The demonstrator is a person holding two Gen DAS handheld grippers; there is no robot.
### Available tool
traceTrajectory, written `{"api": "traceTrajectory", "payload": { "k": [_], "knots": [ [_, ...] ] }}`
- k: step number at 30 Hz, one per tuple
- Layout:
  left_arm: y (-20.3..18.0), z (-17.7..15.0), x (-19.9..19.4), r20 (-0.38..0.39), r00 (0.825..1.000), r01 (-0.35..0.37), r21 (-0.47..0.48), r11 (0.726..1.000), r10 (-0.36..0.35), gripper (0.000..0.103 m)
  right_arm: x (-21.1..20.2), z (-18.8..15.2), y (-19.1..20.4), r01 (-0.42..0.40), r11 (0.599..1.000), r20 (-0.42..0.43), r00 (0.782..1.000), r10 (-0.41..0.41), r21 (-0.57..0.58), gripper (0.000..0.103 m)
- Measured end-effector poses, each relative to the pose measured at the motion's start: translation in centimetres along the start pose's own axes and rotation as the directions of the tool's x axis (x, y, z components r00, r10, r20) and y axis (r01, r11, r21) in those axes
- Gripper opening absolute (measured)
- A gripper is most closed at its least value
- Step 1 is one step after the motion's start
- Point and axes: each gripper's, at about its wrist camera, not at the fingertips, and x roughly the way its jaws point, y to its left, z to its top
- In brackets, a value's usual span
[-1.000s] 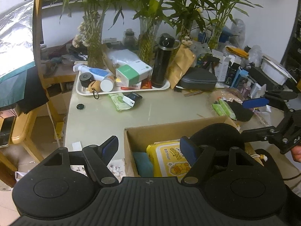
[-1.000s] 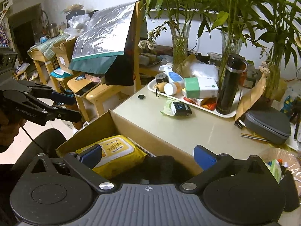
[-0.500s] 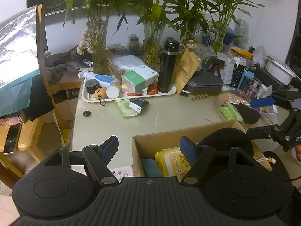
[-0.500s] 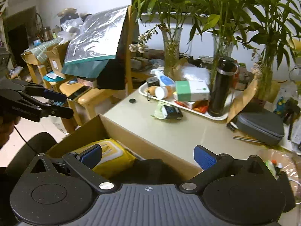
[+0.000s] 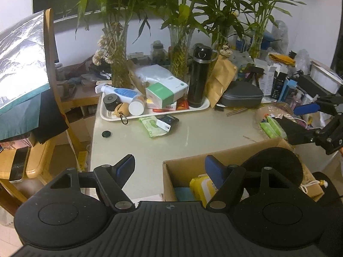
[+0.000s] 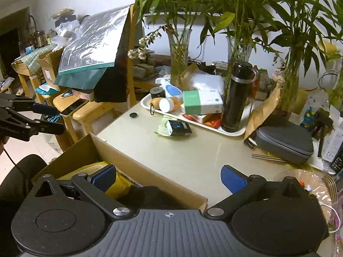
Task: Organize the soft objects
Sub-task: 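Open both tools to drop the yellow wipes pack and white strap into the box, then lower the right tool onto the black tissue pack and close on it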
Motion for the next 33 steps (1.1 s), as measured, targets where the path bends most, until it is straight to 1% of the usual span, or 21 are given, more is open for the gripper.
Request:
{"api": "traceTrajectory", "payload": {
  "k": [5,10,22,26,33],
  "knots": [
    [0.6,0.1,0.6,0.001,1.0,0.0,-0.015,1.0,0.0,0.072,0.7,0.3,-1.0,0.001,1.0,0.0,1.0,-0.001,0.008,0.103],
    [1.4,0.4,1.2,0.007,1.0,-0.002,-0.06,0.998,0.002,0.072,1.7,0.6,-2.0,0.001,1.0,-0.009,1.0,-0.001,0.014,0.103],
    [2.6,0.8,3.0,0.002,1.0,-0.03,-0.062,0.998,0.03,0.072,4.7,1.4,-4.6,0.007,0.999,-0.027,1.0,-0.006,0.05,0.103],
    [2.9,0.8,3.6,-0.001,0.999,-0.033,-0.051,0.998,0.033,0.072,6.1,1.4,-4.9,-0.011,0.999,-0.036,0.999,0.013,0.042,0.103],
    [4.0,1.1,4.7,-0.003,0.999,-0.038,-0.064,0.997,0.037,0.072,8.2,2.4,-5.8,-0.047,0.999,-0.043,0.998,0.048,0.013,0.103]
  ]
}}
